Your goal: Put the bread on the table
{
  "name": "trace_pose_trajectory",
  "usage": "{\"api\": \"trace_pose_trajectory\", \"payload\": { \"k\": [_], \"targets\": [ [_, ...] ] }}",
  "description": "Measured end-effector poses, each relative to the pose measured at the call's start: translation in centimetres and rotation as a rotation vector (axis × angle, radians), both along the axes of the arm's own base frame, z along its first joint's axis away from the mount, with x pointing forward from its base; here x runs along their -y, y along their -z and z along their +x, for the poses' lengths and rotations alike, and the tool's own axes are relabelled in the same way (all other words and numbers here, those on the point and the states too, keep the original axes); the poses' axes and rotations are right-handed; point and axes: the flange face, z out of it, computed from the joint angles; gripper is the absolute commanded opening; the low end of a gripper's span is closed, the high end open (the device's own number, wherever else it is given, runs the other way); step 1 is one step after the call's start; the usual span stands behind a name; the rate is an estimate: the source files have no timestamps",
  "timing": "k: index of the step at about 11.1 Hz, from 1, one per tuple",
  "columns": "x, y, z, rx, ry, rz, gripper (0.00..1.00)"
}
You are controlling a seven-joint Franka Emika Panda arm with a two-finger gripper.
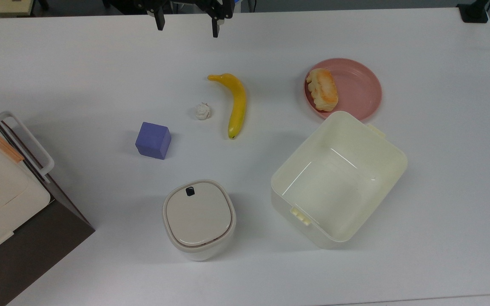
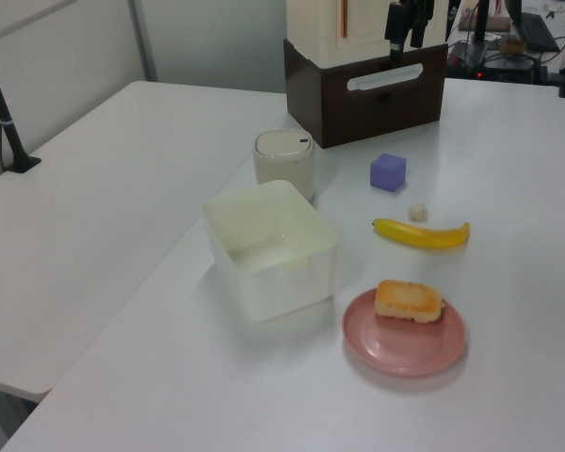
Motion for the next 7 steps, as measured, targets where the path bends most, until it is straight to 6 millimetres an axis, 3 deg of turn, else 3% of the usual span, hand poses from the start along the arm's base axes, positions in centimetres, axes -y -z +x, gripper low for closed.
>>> {"api": "trace_pose_trajectory", "payload": {
  "k": [4,7],
  "targets": [
    [-0.5,0.3,0.0,-0.006,-0.008,0.0,1.0],
    [-2.5,2.2,0.0,-0.047,-0.035,0.005,1.0]
  ]
}}
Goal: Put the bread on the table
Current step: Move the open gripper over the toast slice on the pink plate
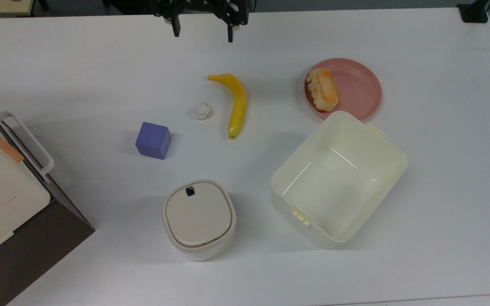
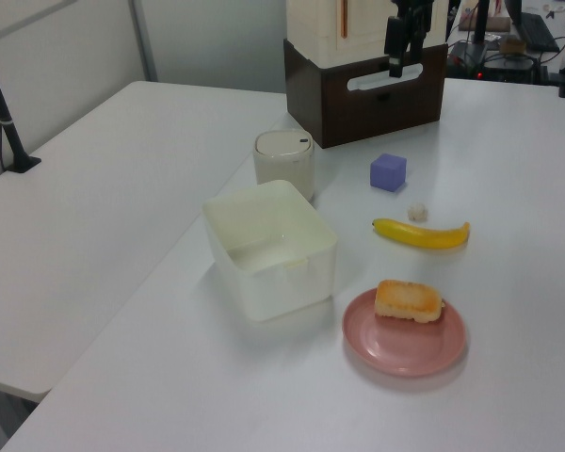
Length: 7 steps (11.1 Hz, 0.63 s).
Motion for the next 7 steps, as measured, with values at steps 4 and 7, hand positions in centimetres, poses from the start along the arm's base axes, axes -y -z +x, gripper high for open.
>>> {"api": "trace_pose_trajectory", "payload": {
  "k": [4,7],
  "targets": [
    [-2.7,3.0,0.4,-0.04,-0.041,0.0,1.0],
    [-5.1,4.5,0.3,-0.069,-0.09,0.001,1.0]
  ]
}}
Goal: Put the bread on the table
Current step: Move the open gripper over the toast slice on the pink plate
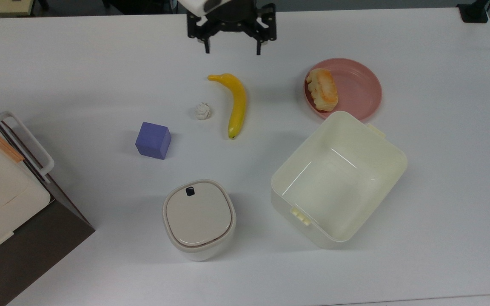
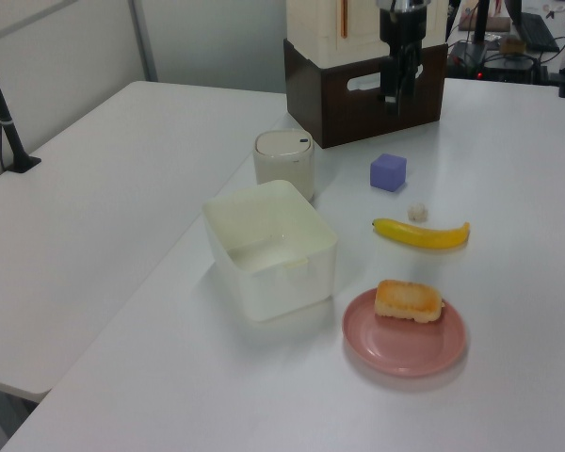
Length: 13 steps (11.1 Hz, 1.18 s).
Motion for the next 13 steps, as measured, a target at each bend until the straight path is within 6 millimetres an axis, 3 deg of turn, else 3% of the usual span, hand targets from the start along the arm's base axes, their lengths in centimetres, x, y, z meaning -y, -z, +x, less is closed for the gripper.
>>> {"api": "trace_pose_trajectory", "payload": {
  "k": [4,5,7,8,11,13],
  "targets": [
    [-2.2,1.6,-1.2,0.014,-0.028,0.029,1.0],
    [-5.1,3.7,-2.6,0.041,-0.037,0.045,1.0],
    [-12.3,10.3,-6.5,0.107,-0.047,0.006,1.0],
    [-14.5,12.9,-8.1,0.12,-0.045,-0.026,1.0],
    [-16.8,15.2,-9.6,0.103,-0.052,-0.047,1.0],
    [-19.3,17.6,-10.6,0.091,-0.074,-0.103,1.0]
  ]
}}
